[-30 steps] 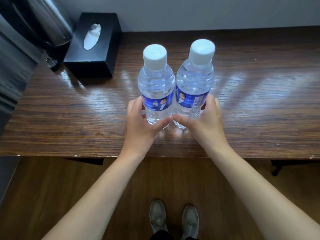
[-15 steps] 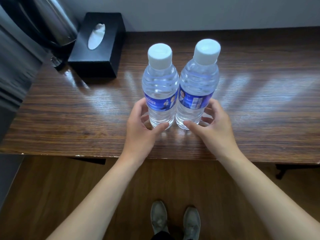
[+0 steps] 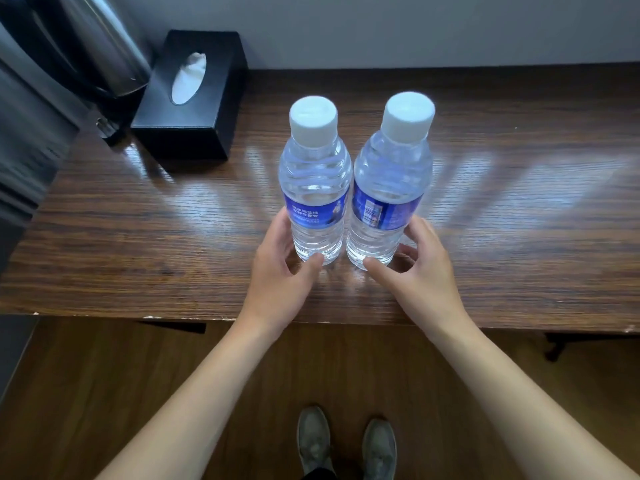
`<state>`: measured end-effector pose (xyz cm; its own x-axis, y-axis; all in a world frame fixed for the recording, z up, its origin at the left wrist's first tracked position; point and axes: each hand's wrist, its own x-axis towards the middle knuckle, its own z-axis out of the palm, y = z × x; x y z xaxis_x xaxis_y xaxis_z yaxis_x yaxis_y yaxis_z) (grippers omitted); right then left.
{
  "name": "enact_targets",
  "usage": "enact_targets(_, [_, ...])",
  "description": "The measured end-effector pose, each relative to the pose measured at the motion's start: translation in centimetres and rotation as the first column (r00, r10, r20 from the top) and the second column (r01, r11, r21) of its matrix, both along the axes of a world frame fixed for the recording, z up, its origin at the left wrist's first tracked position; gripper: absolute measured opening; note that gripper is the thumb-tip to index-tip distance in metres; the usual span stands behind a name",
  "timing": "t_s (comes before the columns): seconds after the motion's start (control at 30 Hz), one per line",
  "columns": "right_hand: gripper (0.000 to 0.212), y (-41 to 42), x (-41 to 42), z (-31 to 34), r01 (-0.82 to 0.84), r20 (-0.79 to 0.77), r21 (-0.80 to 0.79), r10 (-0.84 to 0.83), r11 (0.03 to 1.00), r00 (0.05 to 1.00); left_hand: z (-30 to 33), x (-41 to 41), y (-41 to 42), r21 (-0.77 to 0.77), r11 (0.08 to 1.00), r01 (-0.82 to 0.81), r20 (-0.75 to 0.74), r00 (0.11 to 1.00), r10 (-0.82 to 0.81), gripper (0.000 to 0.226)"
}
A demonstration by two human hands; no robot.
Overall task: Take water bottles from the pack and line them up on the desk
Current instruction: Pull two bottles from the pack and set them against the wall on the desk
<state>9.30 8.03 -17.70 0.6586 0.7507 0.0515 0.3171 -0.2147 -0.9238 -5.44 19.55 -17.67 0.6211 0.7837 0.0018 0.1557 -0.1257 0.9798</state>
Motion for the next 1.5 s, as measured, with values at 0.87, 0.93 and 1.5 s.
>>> enact_targets(0.87, [0.052, 0.6, -0.5, 0.2, -0.045, -0.101, 0.102, 0.055, 0.994, 0.993, -0.1, -0.1, -1.0, 0.034, 0.996, -0.088, 0.011, 0.996, 0.088, 0.058])
enact_targets(0.93, [0.052, 0.7, -0.5, 0.0, -0.007, -0.077, 0.091, 0.014, 0.996, 0.997, -0.2, 0.0, -1.0, 0.024, 0.992, -0.127, 0.027, 0.992, 0.127, 0.06])
enact_targets(1.5, [0.076, 1.4, -1.3, -0.5, 0.179, 0.036, 0.023, -0.18, 0.983, 0.983, -0.3, 0.9, -1.0, 0.109, 0.962, -0.252, 0.032, 0.968, 0.25, 0.077])
